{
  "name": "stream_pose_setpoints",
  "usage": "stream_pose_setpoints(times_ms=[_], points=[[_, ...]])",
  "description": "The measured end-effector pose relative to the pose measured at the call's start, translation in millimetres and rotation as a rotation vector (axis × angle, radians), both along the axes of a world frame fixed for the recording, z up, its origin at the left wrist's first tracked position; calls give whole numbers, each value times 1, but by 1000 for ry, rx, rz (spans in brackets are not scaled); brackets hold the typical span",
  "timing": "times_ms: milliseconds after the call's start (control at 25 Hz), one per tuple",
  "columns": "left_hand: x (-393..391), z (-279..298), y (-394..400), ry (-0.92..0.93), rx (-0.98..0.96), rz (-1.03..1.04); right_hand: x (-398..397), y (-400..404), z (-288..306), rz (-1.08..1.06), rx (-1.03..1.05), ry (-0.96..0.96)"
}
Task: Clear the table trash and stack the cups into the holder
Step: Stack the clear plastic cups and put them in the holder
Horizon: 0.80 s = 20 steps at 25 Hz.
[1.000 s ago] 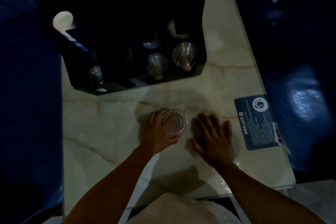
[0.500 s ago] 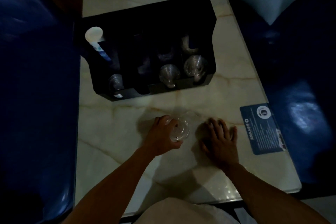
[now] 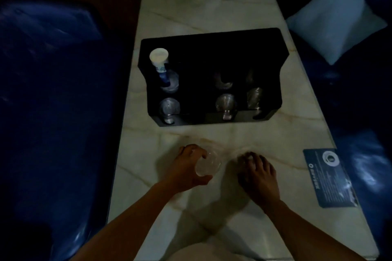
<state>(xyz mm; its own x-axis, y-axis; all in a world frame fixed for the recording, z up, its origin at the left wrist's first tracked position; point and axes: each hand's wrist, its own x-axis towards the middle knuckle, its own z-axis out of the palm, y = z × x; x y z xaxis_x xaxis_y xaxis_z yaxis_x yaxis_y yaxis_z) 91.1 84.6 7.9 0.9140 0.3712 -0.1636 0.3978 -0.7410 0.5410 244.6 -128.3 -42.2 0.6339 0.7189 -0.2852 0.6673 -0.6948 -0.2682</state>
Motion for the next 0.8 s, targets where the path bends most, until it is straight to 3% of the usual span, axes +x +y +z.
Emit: stream_pose_setpoints(times_ms=[440,800], points=[[-23,36,98,-37,47,128,-28,101,-12,123,-41,-26],[12,48,173,-115,319,112,-45,132,-35,67,-39,-47]])
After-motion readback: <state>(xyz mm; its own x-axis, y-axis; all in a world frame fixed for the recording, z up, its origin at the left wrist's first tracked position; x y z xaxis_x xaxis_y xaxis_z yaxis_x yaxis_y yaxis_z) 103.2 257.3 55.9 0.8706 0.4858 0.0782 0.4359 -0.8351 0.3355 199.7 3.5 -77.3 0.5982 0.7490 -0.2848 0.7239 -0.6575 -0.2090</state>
